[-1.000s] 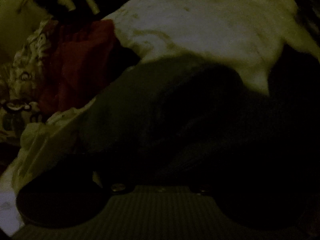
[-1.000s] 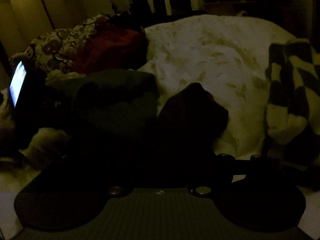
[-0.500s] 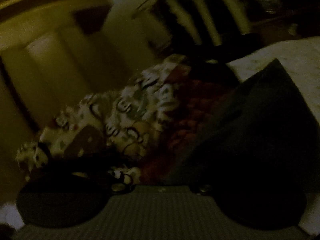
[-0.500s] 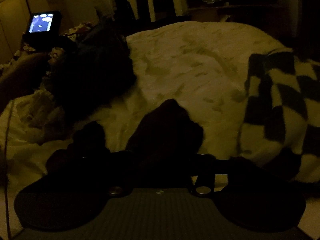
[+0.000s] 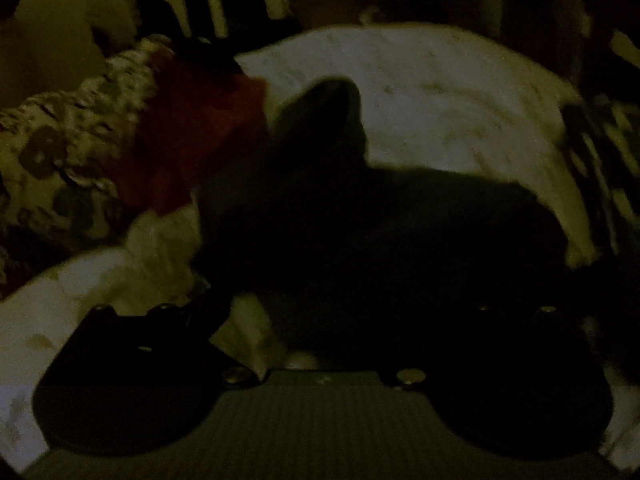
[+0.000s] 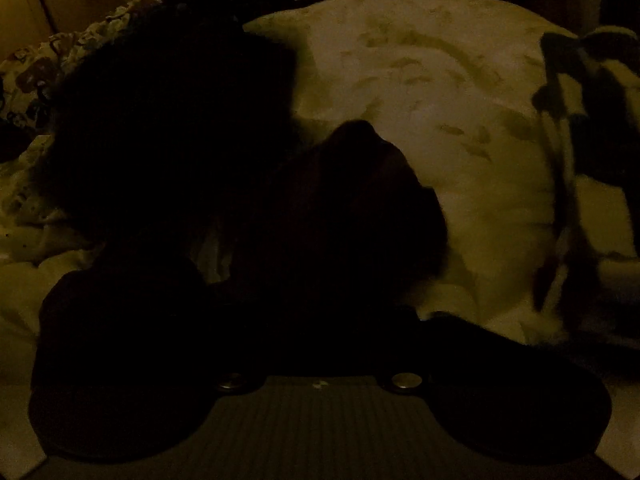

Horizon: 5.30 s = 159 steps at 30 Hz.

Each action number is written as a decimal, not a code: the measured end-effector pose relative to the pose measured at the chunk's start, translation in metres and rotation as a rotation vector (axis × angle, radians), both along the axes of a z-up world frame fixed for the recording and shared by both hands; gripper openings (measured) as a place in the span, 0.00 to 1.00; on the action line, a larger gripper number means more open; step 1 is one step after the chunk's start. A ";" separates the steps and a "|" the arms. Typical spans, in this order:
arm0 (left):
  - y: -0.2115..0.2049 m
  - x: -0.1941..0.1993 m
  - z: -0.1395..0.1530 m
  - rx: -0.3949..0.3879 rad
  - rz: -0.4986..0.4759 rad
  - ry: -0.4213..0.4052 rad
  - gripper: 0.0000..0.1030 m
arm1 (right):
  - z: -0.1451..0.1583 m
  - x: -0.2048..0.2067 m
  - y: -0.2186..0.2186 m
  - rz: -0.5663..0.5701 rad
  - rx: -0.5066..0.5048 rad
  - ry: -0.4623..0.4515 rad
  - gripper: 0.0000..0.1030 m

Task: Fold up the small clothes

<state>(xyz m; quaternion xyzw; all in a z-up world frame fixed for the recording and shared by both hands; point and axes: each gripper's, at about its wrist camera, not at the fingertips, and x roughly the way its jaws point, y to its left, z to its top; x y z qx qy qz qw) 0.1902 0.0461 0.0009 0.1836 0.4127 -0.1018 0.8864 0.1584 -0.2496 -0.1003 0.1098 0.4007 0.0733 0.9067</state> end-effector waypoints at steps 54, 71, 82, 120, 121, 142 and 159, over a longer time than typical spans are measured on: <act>-0.041 0.155 -0.028 -0.020 0.074 0.104 1.00 | 0.042 -0.015 0.003 -0.079 -0.175 -0.174 0.72; -0.014 -0.030 -0.007 -0.036 -0.068 0.070 1.00 | 0.105 -0.069 -0.054 0.005 0.280 -0.182 0.11; -0.063 -0.073 0.030 -0.103 -0.187 -0.024 1.00 | 0.233 -0.149 -0.098 -0.009 0.310 -0.386 0.04; -0.035 0.073 0.039 -0.156 0.158 -0.130 0.14 | 0.158 0.028 -0.034 0.022 0.239 -0.249 0.29; -0.030 0.084 0.037 -0.147 0.182 -0.113 0.19 | 0.151 0.041 -0.033 0.010 0.247 -0.239 0.33; -0.155 0.003 -0.098 0.085 -0.199 0.153 0.74 | 0.110 -0.075 -0.071 -0.020 0.078 -0.192 0.84; -0.033 0.094 0.015 0.094 0.286 -0.233 1.00 | 0.007 -0.119 -0.033 0.007 0.303 0.125 0.85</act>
